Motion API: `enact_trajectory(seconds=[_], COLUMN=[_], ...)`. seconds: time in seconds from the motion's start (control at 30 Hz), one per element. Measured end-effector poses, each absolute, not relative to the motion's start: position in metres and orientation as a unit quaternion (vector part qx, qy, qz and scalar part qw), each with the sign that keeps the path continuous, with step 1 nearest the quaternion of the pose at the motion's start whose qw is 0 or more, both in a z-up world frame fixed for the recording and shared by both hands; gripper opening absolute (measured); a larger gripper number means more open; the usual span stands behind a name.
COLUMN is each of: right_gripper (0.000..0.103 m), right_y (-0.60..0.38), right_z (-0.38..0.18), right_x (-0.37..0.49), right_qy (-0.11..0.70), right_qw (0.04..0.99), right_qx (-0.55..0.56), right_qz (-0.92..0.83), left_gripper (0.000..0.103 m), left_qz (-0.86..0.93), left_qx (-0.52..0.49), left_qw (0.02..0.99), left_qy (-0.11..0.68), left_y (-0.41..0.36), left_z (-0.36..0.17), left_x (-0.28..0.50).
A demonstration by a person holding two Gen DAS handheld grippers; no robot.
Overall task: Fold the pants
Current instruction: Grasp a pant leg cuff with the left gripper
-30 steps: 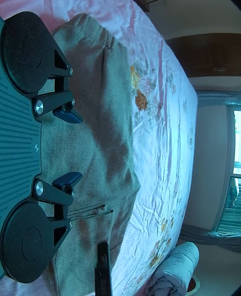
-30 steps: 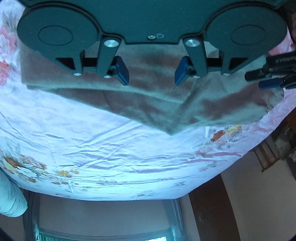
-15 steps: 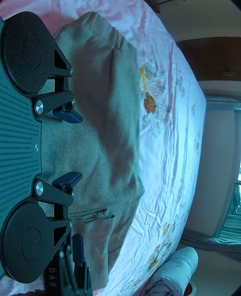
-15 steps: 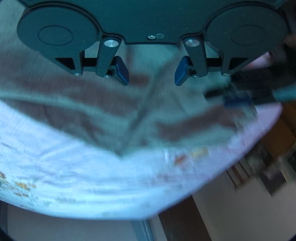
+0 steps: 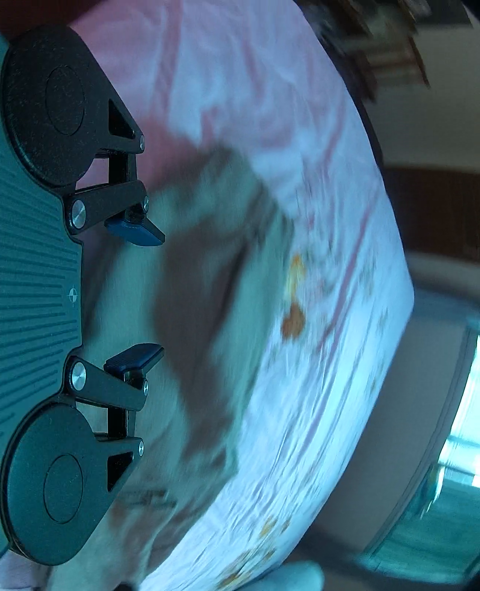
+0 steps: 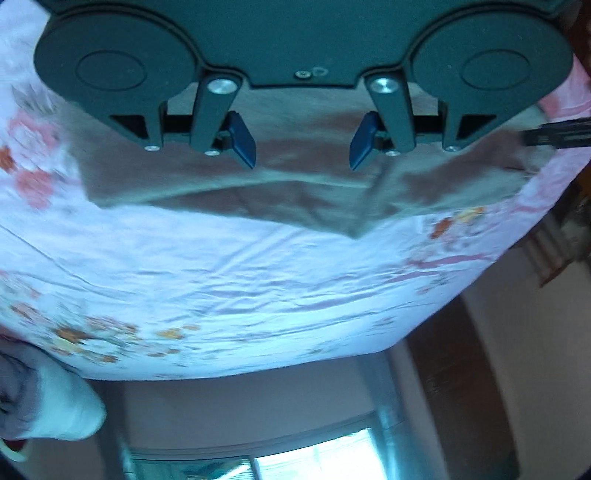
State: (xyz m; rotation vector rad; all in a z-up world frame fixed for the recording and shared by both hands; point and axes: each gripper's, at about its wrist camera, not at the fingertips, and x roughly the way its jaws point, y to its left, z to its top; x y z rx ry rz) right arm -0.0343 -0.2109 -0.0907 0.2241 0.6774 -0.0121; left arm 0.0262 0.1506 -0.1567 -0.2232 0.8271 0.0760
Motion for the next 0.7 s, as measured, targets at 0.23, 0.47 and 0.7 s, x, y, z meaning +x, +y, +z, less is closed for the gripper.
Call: enact_trajectory(seconds=[0.23,0.47,0.7], right_gripper=[0.049,0.049,0.049], right_y=[-0.218,-0.204,-0.193], right_z=[-0.095,-0.091,-0.094], right_x=[-0.046,-0.048,-0.048], right_qy=[0.322,0.325,0.339], right_qw=[0.934,0.934,0.931], right_qx=[0.155,0.15,0.138], right_qz=[-0.01,0.003,0.007], left_gripper=[0.059,0.059,0.059], left_qz=[0.086,0.086,0.086], left_qx=[-0.133,-0.179,-0.224], left_qw=[0.891,0.872,0.862], left_qy=[0.425,0.447,0.446], left_y=[0.184,0.194,0.198], left_z=[-0.172,-0.194,-0.208], left_x=[0.029,0.033,0.048])
